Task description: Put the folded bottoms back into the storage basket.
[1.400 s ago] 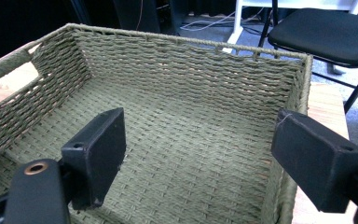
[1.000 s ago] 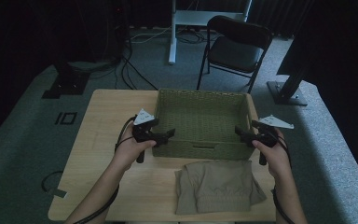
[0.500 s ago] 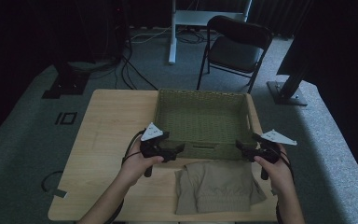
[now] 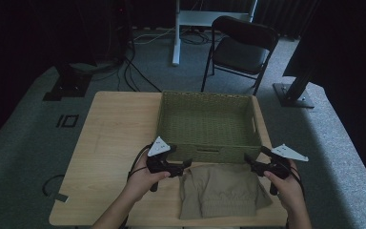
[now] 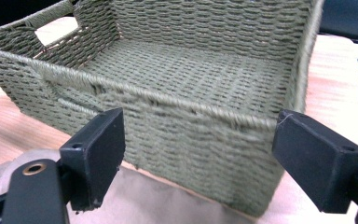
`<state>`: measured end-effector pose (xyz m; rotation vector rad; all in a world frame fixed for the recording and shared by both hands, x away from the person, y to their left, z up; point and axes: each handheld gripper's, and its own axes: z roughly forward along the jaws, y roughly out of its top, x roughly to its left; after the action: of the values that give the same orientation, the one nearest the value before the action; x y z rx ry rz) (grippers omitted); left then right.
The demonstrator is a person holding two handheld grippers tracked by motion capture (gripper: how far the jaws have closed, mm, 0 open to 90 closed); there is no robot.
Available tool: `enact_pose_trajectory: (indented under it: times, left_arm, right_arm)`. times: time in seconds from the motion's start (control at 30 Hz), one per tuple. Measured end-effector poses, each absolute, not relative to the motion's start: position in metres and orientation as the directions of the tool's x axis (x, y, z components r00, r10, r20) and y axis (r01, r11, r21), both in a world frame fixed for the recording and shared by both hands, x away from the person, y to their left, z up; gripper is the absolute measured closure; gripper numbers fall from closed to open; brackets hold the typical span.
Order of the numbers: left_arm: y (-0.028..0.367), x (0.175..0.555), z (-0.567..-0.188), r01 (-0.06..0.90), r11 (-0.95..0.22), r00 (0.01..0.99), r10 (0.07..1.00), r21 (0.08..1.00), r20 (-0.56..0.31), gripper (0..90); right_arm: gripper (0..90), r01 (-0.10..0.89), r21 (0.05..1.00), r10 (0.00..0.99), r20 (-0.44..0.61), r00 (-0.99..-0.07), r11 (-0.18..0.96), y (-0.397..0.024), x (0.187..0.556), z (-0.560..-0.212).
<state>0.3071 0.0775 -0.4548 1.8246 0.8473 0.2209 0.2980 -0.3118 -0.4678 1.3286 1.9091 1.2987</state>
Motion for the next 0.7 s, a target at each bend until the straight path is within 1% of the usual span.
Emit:
enact_pose_trajectory:
  times: [0.13, 0.23, 0.53, 0.7]
  left_arm:
    - [0.075, 0.303, -0.465, 0.458, -0.2, 0.734, 0.635, 0.866, -0.242, 18.5]
    - [0.071, 0.299, -0.477, 0.473, -0.217, 0.729, 0.64, 0.854, -0.241, 18.5]
    - [0.062, 0.294, -0.502, 0.503, -0.265, 0.726, 0.646, 0.823, -0.236, 18.5]
    - [0.057, 0.293, -0.515, 0.531, -0.271, 0.717, 0.648, 0.803, -0.256, 18.5]
  right_arm:
    - [16.7, 0.462, 0.883, 0.904, 0.131, -0.406, 0.08, -0.316, 0.291, -0.475]
    - [16.7, 0.493, 0.865, 0.906, 0.136, -0.401, 0.089, -0.317, 0.287, -0.489]
    - [16.4, 0.555, 0.823, 0.911, 0.132, -0.392, 0.12, -0.318, 0.285, -0.518]
    - [16.4, 0.586, 0.803, 0.918, 0.147, -0.369, 0.107, -0.321, 0.284, -0.533]
